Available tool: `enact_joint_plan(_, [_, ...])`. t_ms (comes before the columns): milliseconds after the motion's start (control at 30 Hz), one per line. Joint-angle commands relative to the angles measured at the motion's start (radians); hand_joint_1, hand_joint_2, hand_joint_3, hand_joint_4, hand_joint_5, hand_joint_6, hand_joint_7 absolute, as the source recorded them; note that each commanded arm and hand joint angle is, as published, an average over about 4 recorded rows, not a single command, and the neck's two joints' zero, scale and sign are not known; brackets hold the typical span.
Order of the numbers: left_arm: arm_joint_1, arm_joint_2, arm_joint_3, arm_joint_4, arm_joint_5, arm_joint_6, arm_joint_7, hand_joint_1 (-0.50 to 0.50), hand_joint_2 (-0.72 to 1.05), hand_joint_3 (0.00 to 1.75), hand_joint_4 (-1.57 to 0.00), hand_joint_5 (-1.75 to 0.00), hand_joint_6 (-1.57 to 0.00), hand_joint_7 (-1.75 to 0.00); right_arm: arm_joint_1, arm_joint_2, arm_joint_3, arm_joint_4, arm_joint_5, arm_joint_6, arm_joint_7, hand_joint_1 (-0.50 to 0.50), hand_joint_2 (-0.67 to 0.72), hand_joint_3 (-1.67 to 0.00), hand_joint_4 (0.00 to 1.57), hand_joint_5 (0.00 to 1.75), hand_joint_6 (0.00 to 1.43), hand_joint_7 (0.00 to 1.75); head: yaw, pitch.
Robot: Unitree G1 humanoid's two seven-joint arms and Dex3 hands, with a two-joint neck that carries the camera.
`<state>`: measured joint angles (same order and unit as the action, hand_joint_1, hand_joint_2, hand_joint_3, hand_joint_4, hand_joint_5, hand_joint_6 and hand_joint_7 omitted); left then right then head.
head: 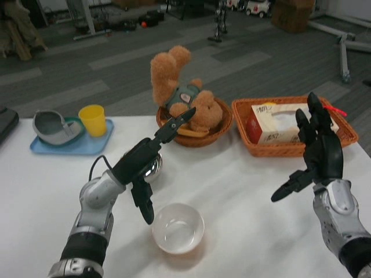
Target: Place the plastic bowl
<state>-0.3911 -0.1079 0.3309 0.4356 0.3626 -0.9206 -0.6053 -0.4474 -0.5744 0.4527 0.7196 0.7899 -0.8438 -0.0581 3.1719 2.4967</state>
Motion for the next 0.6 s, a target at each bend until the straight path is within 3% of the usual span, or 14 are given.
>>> enact_joint_plan(33, [-0.016, 0.012, 0.000, -0.047, -0.059, 0.066, 0.096, -0.48, -0.46, 0.00, 0.00, 0.00, 0.00, -0.03, 0.005, 0.007, -0.010, 0.011, 0.006, 0.009, -0.002, -0.46, 0.72, 0.00, 0.00, 0.00, 0.00, 0.00, -0.024, 0.055])
enact_joint_plan(300, [-0.064, 0.075, 0.058, -0.033, -0.089, 0.138, 0.137, -0.48, -0.44, 0.00, 0.00, 0.00, 0.00, -0.07, -0.021, 0.010, -0.008, 0.033, -0.005, 0.021, -0.001, -0.46, 0.72, 0.00, 0.00, 0.00, 0.00, 0.00, -0.094, 0.138])
enact_joint_plan(433, [-0.083, 0.099, 0.093, -0.016, -0.113, 0.143, 0.197, -0.48, -0.37, 0.00, 0.00, 0.00, 0.00, -0.05, -0.034, 0.011, -0.007, 0.044, -0.008, 0.028, 0.001, -0.46, 0.72, 0.00, 0.00, 0.00, 0.00, 0.00, -0.101, 0.142])
enact_joint_plan(600, [-0.103, 0.120, 0.120, -0.007, -0.117, 0.147, 0.225, -0.48, -0.37, 0.00, 0.00, 0.00, 0.00, -0.07, -0.044, 0.011, -0.004, 0.049, -0.008, 0.029, 0.003, -0.46, 0.72, 0.00, 0.00, 0.00, 0.00, 0.00, -0.103, 0.139])
